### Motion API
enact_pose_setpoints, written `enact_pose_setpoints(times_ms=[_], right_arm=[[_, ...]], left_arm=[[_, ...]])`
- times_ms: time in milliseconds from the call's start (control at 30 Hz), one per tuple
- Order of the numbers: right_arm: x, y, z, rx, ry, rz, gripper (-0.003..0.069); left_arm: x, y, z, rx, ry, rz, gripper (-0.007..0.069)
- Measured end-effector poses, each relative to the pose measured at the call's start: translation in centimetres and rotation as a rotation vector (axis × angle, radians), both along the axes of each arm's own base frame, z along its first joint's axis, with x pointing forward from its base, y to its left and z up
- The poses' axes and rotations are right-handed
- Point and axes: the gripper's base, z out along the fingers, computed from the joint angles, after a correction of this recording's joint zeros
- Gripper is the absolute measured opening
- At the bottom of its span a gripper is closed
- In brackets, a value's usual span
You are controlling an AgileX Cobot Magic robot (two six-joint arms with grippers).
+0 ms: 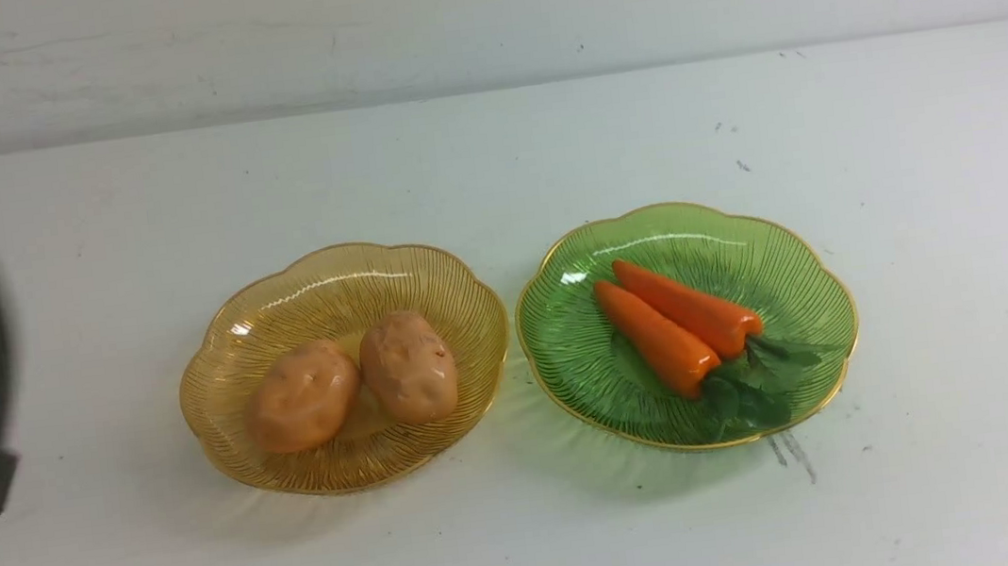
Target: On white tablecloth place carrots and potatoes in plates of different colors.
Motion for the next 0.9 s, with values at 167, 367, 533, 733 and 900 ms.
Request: enact_pose_setpoints(times_ms=[167,367,533,733,900], right_arm=[[0.0,0.0,0.0,0.001,0.0,0.0,-0.0015],[0.0,0.0,0.0,0.001,0.0,0.0,-0.0015],[0.0,0.0,0.0,0.001,0.0,0.0,-0.0015],[0.0,0.0,0.0,0.001,0.0,0.0,-0.0015],[0.0,0.0,0.0,0.0,0.002,0.0,-0.0015]], left_arm=[[-0.1,-0.1,-0.5,-0.02,0.011,-0.013,-0.0003],[0.1,-0.2,-0.8,-0.019,0.022,-0.017,-0.0003],[0.1,-0.2,-0.6,-0.028,0.002,-0.015,-0.0003],[1.1,-0.3,-1.2,-0.03,-0.08,0.02,-0.0003],[2.7,-0.4,-3.6,-0.002,-0.11,0.125,-0.0003]])
